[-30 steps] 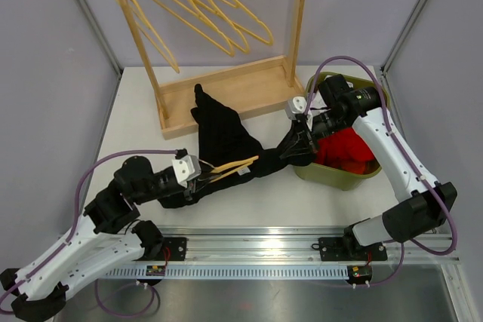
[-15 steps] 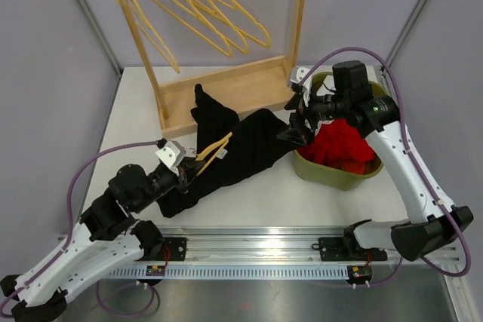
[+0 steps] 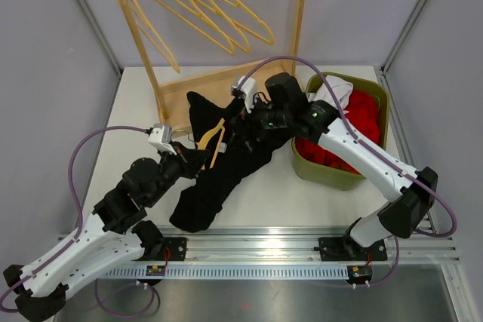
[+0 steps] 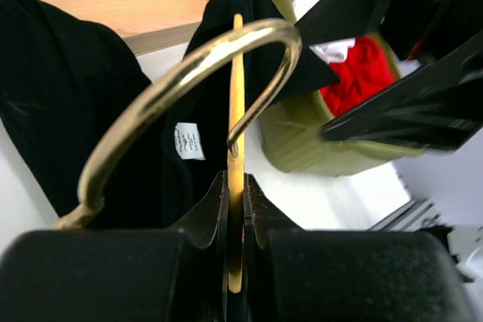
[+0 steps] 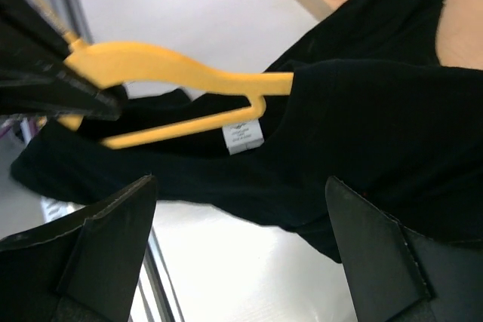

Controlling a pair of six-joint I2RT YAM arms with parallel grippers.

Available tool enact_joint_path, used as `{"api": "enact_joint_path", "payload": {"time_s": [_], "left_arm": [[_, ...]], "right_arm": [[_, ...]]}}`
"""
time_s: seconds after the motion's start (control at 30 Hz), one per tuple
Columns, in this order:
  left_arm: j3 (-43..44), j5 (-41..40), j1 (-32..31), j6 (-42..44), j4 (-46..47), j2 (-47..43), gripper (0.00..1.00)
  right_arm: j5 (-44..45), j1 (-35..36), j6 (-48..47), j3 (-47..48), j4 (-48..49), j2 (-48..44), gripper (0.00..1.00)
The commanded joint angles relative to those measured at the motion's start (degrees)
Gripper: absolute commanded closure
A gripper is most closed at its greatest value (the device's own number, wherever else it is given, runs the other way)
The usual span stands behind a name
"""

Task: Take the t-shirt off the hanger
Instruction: Remove the tshirt from the hanger

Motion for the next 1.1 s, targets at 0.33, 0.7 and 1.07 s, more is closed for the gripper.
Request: {"api": "enact_joint_path", "payload": {"time_s": [0.33,0.7,1.07], "left_arm": [[-0.54,-5.05,0.04,-9.7,11.46,1.05,1.0],[-1.41,-5.23,0.04,-10.67,11.02,0.09,1.0],[-2.38,-4.45,0.13,-6.37,5.84,0.34,1.0]], "right_arm": [[26.59,5.64,8.28,2.74,7.74,5.45,0.05],[28.69,6.7,9.86,4.58,8.44,8.97,0.35],[43.62,6.43,3.98,8.1,10.98,7.74,1.0]]}}
